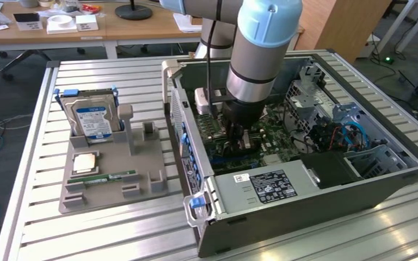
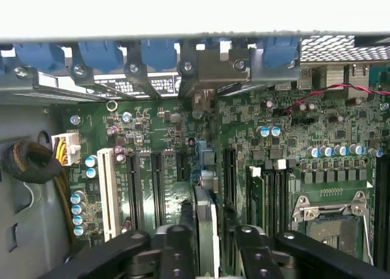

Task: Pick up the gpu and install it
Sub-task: 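Insert the gpu into the slot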

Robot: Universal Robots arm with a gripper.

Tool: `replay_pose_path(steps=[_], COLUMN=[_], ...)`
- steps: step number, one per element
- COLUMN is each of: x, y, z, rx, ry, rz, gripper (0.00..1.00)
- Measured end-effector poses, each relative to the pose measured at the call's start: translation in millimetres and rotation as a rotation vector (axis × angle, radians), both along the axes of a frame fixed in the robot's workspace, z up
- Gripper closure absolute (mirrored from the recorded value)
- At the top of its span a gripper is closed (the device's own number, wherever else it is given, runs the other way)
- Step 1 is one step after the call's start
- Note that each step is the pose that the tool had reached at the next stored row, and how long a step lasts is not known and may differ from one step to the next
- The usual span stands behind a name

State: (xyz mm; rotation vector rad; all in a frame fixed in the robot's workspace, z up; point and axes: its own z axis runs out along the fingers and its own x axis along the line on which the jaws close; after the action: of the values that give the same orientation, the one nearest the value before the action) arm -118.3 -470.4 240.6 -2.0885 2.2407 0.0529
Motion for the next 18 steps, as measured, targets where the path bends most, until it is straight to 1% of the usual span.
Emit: replay_pose_path(steps=[1, 2, 3, 4, 5, 11, 18], x=[0.0, 0.1, 0.1, 0.1, 0.1, 0.1, 0.1], y=[-0.1, -0.1, -0.1, -0.2, -0.2, -0.2, -0.2], z=[0.4, 0.6, 0.5, 0.6, 0.6, 1.8, 13.3], rx=[-0.0008, -0.0012, -0.0011, -0.0012, -0.0012, -0.0015, -0.0012], ry=[0.0004, 0.0006, 0.0006, 0.0006, 0.0006, 0.0008, 0.0006], rz=[0.000, 0.000, 0.000, 0.000, 0.000, 0.000, 0.000], gripper=[0.61, 0.61, 0.55, 0.55, 0.49, 0.49, 0.49])
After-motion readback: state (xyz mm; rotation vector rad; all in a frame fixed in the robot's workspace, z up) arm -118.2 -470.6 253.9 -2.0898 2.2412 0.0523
